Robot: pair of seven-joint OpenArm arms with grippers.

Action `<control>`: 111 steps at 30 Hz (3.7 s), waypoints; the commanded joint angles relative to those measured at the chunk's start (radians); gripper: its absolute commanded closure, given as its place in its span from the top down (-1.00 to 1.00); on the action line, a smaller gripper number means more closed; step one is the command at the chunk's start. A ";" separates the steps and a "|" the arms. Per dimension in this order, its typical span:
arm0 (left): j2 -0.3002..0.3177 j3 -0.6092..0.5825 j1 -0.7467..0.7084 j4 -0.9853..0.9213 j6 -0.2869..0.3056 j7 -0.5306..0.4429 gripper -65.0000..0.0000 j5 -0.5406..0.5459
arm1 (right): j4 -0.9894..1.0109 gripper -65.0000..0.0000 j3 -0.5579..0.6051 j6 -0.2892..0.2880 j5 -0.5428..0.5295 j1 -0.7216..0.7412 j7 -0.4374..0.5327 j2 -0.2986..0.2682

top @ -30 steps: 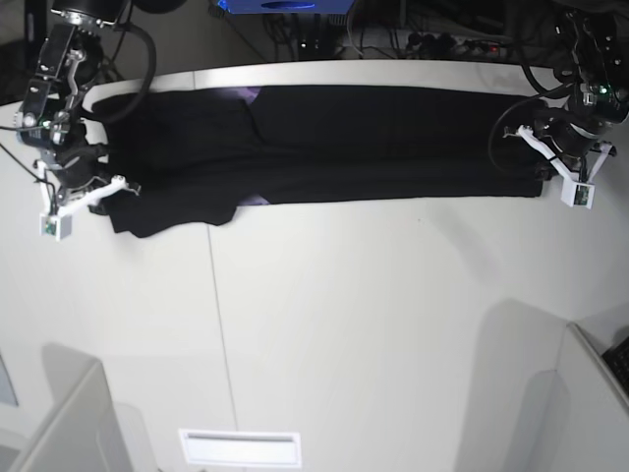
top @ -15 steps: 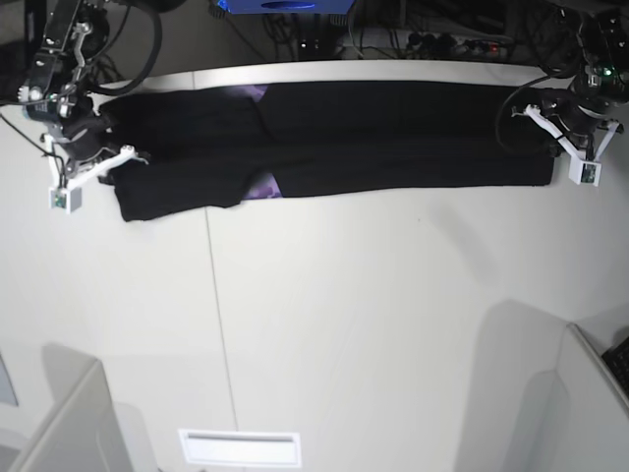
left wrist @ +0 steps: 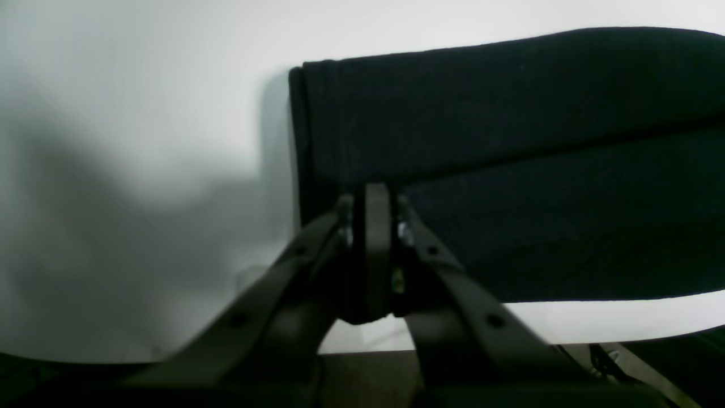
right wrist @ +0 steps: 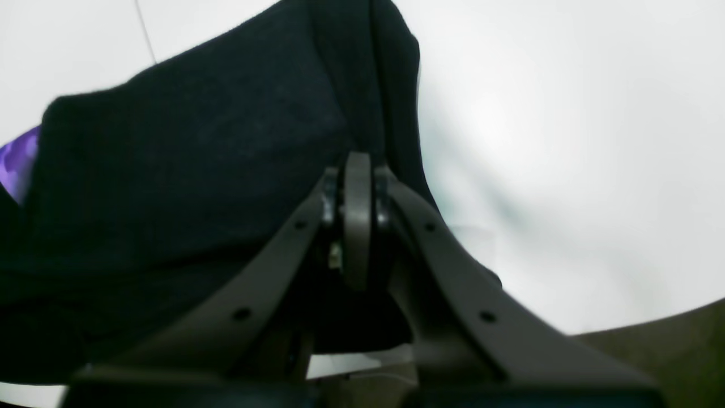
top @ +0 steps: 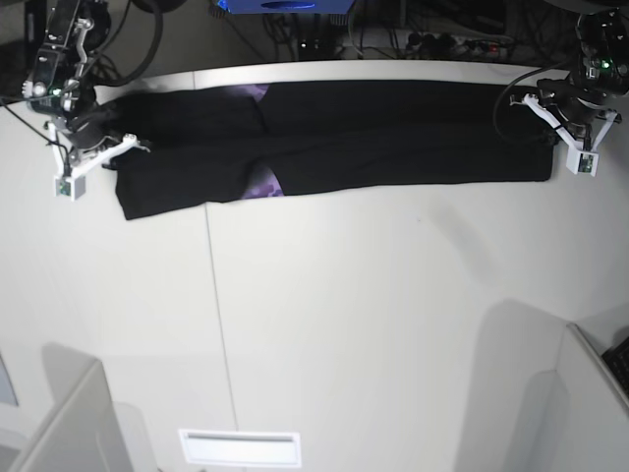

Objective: Fold the T-shirt properly
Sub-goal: 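Open both grippers and release the folded shirt edge, then grasp the shirt's folded ends with both grippers and pull them outward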

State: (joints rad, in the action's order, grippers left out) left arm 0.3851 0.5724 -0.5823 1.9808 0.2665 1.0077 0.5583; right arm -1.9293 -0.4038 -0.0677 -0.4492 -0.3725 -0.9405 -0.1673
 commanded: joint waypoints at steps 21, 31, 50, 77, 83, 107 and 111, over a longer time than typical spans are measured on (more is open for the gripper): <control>-0.094 0.103 -0.017 0.021 -0.002 -0.016 0.54 0.001 | -0.048 -0.79 0.003 -0.007 -0.009 -0.064 0.125 0.048; -0.163 0.099 0.064 -0.034 -0.002 -0.016 -1.00 -0.004 | 0.103 -1.00 0.006 -0.133 -0.001 0.007 0.139 0.111; -0.285 -0.225 0.460 -0.389 -0.006 -0.014 -1.00 -0.429 | 0.531 -1.00 -0.004 -0.128 0.000 0.317 0.179 -0.021; -0.237 0.162 0.445 -0.011 0.124 0.141 -0.84 -0.119 | 0.032 -1.00 0.004 -0.080 -0.007 0.175 0.173 0.053; -0.163 0.214 0.381 -0.085 0.147 0.139 0.83 0.033 | 0.032 -1.00 0.006 -0.080 -0.007 0.163 0.173 0.068; -0.123 -0.075 0.445 -0.538 0.146 -0.071 1.00 0.052 | 0.029 -1.00 0.006 -0.080 -0.006 0.096 0.173 0.088; -0.127 -0.075 0.442 -0.539 0.146 -0.065 0.12 0.052 | 0.029 -1.00 0.006 -0.080 -0.007 0.089 0.173 0.088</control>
State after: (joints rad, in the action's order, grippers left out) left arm 0.2543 0.5003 -0.1364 1.4399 0.4187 0.9077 0.6243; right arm -1.8786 -0.3946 -0.1463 -0.4450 -0.2916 -0.7883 -0.0704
